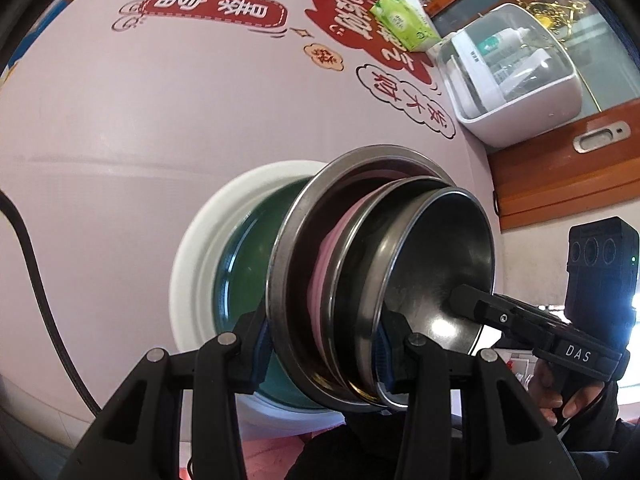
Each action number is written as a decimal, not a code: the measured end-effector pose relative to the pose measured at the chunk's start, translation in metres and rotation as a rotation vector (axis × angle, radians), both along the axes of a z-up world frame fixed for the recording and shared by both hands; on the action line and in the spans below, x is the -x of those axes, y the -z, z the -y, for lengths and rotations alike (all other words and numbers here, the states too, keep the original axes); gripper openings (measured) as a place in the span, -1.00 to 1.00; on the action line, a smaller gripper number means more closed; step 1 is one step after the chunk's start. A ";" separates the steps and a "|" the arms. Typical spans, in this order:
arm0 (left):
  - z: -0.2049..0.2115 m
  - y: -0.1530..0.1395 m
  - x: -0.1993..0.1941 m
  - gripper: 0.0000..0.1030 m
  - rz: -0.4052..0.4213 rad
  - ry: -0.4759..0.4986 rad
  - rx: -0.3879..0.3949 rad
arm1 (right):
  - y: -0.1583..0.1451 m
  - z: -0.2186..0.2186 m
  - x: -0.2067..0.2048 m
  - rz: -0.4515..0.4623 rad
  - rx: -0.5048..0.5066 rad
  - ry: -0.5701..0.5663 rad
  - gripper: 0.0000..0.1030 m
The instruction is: Organize plates and bowls
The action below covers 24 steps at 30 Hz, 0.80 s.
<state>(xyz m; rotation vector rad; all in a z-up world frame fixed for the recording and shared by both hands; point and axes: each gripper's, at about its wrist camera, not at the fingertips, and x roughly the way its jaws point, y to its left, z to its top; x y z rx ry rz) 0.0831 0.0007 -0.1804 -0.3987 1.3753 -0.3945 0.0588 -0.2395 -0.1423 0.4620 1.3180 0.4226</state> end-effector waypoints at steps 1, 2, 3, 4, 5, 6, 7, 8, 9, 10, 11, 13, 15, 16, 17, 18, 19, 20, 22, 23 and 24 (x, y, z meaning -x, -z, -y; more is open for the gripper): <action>0.002 0.001 0.000 -0.21 -0.009 -0.008 -0.001 | 0.000 0.001 0.000 -0.004 0.001 -0.009 -0.46; 0.005 0.003 -0.001 -0.21 -0.019 -0.013 -0.003 | 0.001 0.002 -0.002 -0.009 0.002 -0.019 -0.46; 0.006 0.004 -0.001 -0.20 -0.026 -0.016 -0.005 | 0.003 0.003 -0.003 -0.014 0.003 -0.029 -0.46; 0.008 0.006 -0.001 -0.19 -0.034 -0.020 -0.009 | 0.004 0.004 -0.005 -0.020 0.003 -0.041 -0.46; 0.011 0.007 -0.001 -0.18 -0.040 -0.024 -0.013 | 0.005 0.005 -0.005 -0.026 0.003 -0.052 -0.46; 0.014 0.009 -0.001 -0.17 -0.048 -0.031 -0.020 | 0.007 0.006 -0.007 -0.032 0.003 -0.063 -0.46; 0.014 0.010 -0.001 -0.17 -0.053 -0.039 -0.023 | 0.008 0.006 -0.008 -0.039 0.002 -0.072 -0.45; 0.016 0.012 -0.001 -0.17 -0.058 -0.047 -0.025 | 0.009 0.007 -0.009 -0.046 0.000 -0.081 -0.45; 0.017 0.013 -0.001 -0.16 -0.062 -0.054 -0.027 | 0.010 0.008 -0.010 -0.050 -0.002 -0.087 -0.45; 0.016 0.013 0.001 -0.16 -0.064 -0.059 -0.029 | 0.011 0.009 -0.010 -0.052 -0.003 -0.094 -0.45; 0.017 0.014 0.000 -0.16 -0.065 -0.063 -0.031 | 0.011 0.010 -0.011 -0.054 -0.004 -0.103 -0.45; 0.020 0.014 0.001 -0.14 -0.070 -0.070 -0.042 | 0.011 0.010 -0.011 -0.055 -0.005 -0.116 -0.43; 0.022 0.015 0.001 -0.12 -0.076 -0.075 -0.055 | 0.012 0.009 -0.013 -0.053 -0.003 -0.133 -0.40; 0.023 0.015 0.001 -0.11 -0.078 -0.079 -0.061 | 0.012 0.008 -0.014 -0.049 -0.001 -0.137 -0.40; 0.024 0.016 0.001 -0.11 -0.080 -0.083 -0.067 | 0.013 0.008 -0.015 -0.046 0.003 -0.139 -0.38; 0.025 0.017 0.001 -0.11 -0.088 -0.090 -0.077 | 0.013 0.007 -0.016 -0.042 0.008 -0.141 -0.37; 0.026 0.018 0.000 -0.11 -0.094 -0.094 -0.084 | 0.013 0.006 -0.017 -0.038 0.015 -0.146 -0.34; 0.027 0.018 -0.001 -0.11 -0.092 -0.097 -0.091 | 0.012 0.004 -0.017 -0.031 0.020 -0.150 -0.32; 0.029 0.017 -0.003 -0.10 -0.087 -0.100 -0.108 | 0.012 0.004 -0.017 -0.031 0.025 -0.155 -0.31; 0.030 0.016 -0.004 -0.09 -0.087 -0.104 -0.116 | 0.012 0.004 -0.017 -0.032 0.020 -0.154 -0.31; 0.030 0.016 -0.004 -0.09 -0.085 -0.108 -0.122 | 0.013 0.004 -0.017 -0.035 0.013 -0.152 -0.31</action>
